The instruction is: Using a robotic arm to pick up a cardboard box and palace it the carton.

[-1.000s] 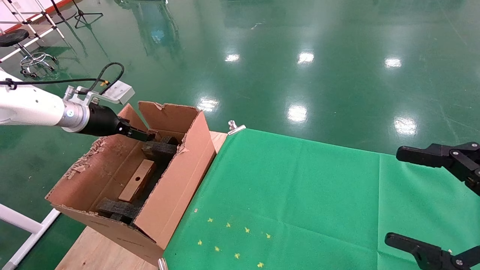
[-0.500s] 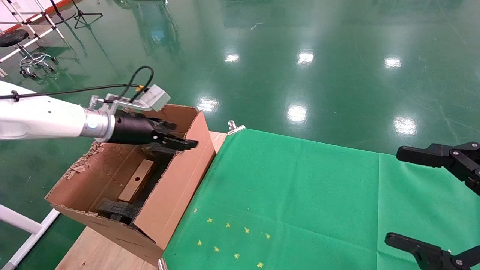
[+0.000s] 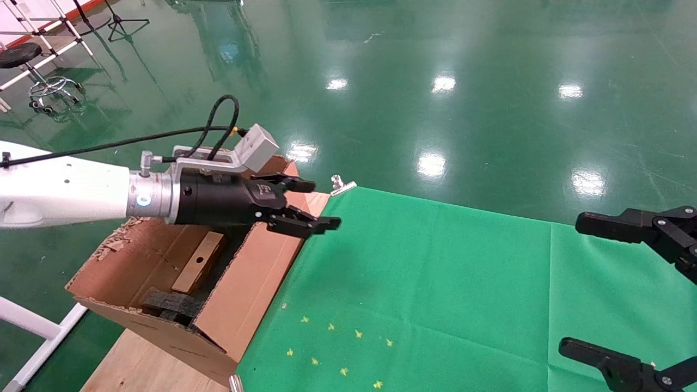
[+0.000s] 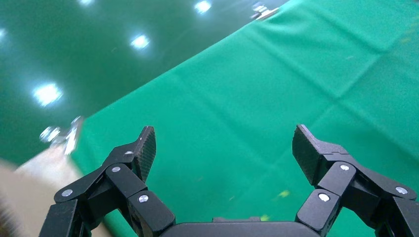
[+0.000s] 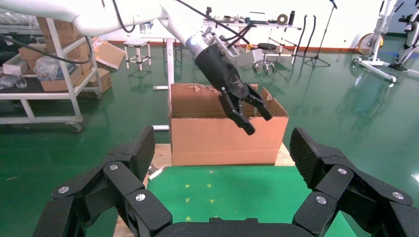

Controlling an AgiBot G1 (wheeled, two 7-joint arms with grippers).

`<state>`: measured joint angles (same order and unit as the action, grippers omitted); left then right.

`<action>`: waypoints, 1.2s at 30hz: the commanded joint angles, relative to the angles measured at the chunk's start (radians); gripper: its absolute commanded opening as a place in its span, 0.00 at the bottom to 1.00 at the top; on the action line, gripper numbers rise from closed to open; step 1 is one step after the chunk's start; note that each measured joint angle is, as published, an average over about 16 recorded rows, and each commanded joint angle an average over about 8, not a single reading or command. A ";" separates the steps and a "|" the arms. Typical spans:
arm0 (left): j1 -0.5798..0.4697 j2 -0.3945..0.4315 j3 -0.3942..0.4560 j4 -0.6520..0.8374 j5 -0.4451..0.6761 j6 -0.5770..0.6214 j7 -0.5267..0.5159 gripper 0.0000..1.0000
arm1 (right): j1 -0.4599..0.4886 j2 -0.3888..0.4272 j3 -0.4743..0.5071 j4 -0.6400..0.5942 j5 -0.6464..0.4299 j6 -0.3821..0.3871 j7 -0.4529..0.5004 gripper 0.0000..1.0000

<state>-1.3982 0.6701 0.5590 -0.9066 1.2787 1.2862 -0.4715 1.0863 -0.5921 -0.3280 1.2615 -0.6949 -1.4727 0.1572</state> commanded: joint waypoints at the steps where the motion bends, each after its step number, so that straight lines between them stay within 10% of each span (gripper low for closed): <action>1: 0.022 -0.004 -0.019 -0.026 -0.038 0.014 0.020 1.00 | 0.000 0.000 0.000 0.000 0.000 0.000 0.000 1.00; 36: 0.343 -0.063 -0.296 -0.400 -0.582 0.223 0.294 1.00 | 0.000 0.000 0.000 0.000 0.001 0.000 0.000 1.00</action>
<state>-1.0597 0.6080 0.2668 -1.3011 0.7049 1.5058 -0.1796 1.0861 -0.5918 -0.3284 1.2613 -0.6943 -1.4723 0.1568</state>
